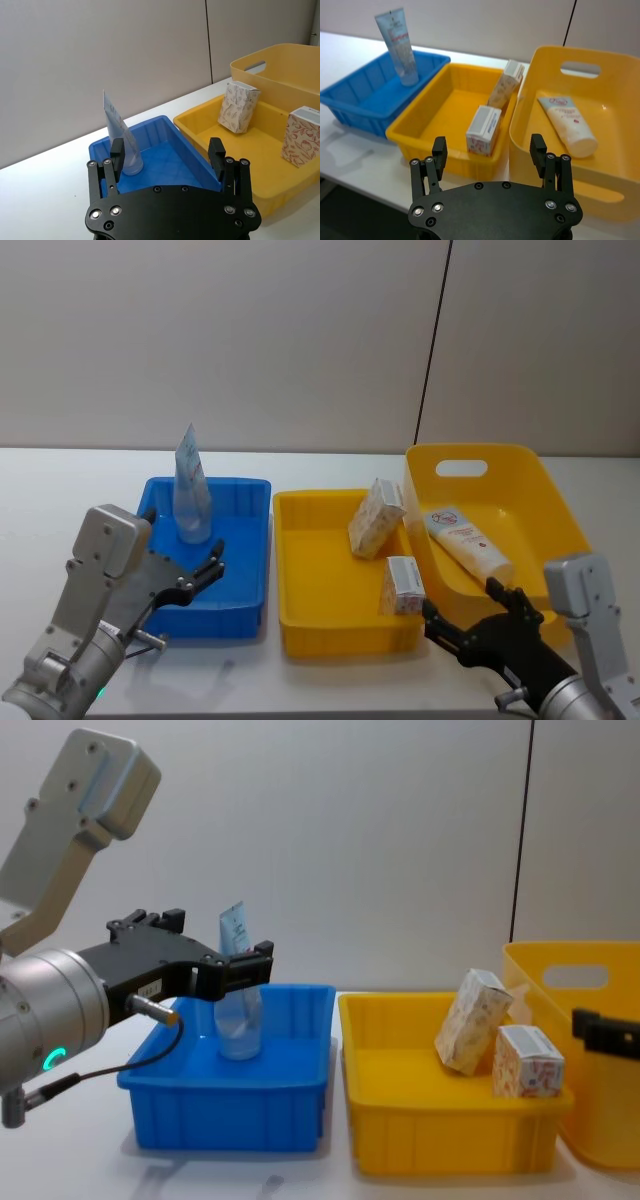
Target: Bimanual collaborative sorting of washing and personal care products
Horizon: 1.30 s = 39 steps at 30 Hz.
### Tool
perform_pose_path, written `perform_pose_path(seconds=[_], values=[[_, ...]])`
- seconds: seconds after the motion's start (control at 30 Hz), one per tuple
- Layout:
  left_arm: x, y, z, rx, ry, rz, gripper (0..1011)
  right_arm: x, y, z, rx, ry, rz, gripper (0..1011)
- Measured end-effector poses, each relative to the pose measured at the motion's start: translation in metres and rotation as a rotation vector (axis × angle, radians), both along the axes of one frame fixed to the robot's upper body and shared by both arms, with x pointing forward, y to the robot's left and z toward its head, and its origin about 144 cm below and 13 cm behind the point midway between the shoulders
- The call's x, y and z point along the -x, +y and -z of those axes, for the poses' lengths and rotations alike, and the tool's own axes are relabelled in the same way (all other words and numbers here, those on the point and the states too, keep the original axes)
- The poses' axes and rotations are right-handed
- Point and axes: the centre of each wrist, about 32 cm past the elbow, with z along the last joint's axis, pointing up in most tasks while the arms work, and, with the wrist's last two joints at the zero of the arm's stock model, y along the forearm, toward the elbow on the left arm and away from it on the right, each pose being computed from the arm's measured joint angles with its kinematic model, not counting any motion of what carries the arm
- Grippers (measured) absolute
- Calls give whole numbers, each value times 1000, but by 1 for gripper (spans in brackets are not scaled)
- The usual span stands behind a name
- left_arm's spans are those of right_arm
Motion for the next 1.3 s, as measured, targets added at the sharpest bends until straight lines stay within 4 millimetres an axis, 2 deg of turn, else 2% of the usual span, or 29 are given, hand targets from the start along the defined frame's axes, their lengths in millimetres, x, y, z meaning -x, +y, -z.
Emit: perform_pose_path(seconds=[0.63, 1.3], values=[[0, 0, 0, 0, 1, 0, 1001, -1, 0, 12, 80, 78, -52, 1003], [0, 0, 0, 0, 1, 0, 1001, -14, 24, 27, 93, 88, -4, 1003]])
